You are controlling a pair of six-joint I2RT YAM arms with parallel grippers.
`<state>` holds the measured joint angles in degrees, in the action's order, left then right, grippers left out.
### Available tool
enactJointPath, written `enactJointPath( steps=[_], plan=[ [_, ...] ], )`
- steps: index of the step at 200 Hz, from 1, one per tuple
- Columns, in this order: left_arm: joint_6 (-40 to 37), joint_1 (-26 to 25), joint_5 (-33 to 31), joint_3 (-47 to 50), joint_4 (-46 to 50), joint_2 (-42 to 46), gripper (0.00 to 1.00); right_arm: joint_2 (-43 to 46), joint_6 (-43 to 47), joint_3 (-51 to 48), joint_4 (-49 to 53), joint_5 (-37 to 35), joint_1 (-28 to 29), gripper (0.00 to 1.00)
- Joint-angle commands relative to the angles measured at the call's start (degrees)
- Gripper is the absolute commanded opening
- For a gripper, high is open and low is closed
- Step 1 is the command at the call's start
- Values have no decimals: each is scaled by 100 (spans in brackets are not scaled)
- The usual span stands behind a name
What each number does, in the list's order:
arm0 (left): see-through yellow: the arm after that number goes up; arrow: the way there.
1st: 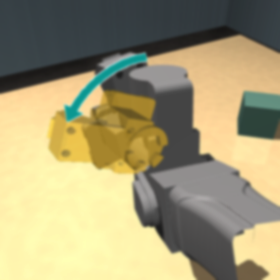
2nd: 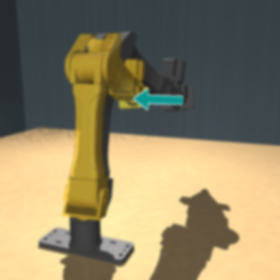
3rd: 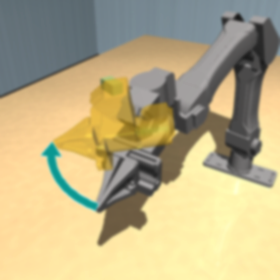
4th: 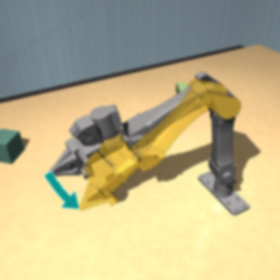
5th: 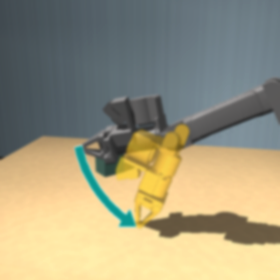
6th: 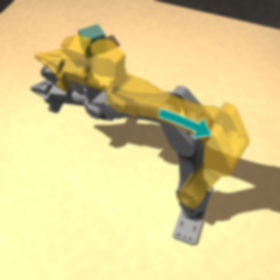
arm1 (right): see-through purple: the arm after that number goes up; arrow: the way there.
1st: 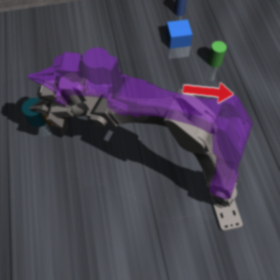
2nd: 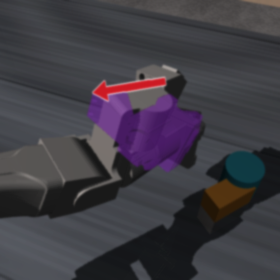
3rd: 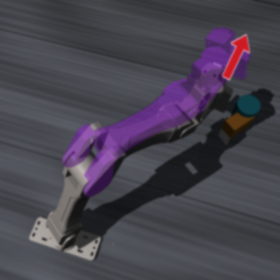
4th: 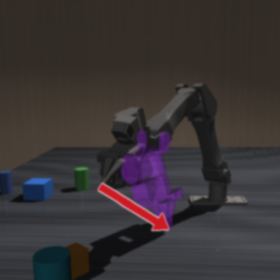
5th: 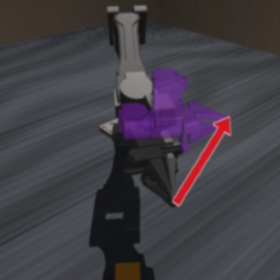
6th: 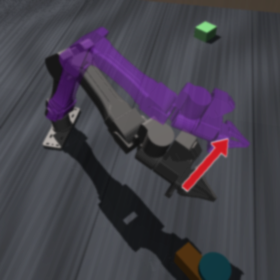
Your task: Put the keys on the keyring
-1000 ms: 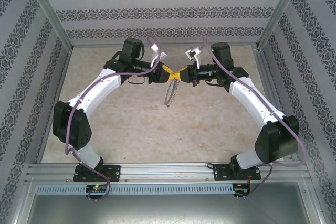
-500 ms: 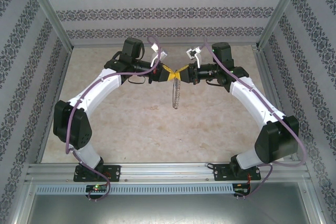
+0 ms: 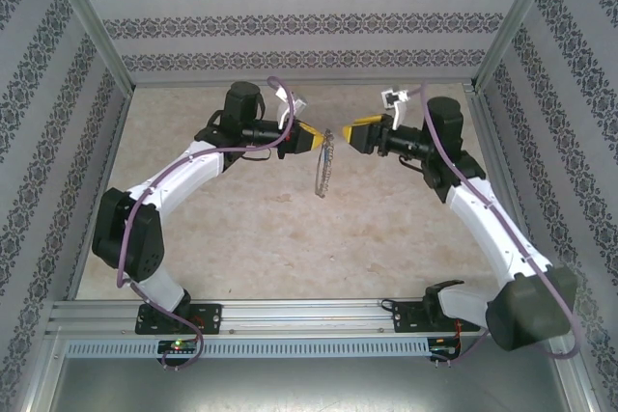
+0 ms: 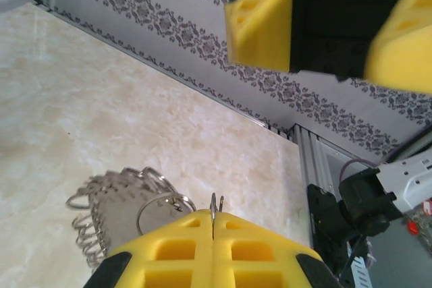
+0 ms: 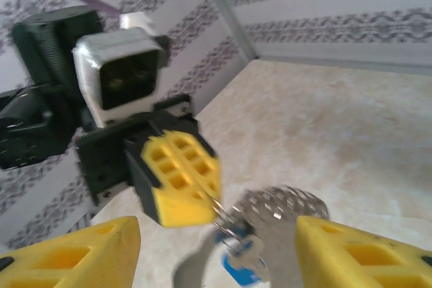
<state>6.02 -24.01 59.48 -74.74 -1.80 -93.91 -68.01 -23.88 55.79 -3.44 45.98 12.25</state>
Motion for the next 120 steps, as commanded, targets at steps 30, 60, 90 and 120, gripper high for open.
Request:
enactJointPath(
  steps=[30, 60, 90, 120],
  plan=[
    [866, -50, -265, 379, -1621, 532, 0, 234, -1838, -1248, -2762, -461, 177, 48],
    [1228, -39, -424, 586, -2092, 603, 0, 225, -1854, -1344, -3009, -616, 563, 46],
    [1577, -48, -449, 728, -2507, 602, 0, 193, -1910, -1398, -3263, -854, 878, 46],
    [1810, -47, -408, 801, -2781, 600, 0, 52, -1923, -1387, -3377, -945, 946, 44]
  ],
)
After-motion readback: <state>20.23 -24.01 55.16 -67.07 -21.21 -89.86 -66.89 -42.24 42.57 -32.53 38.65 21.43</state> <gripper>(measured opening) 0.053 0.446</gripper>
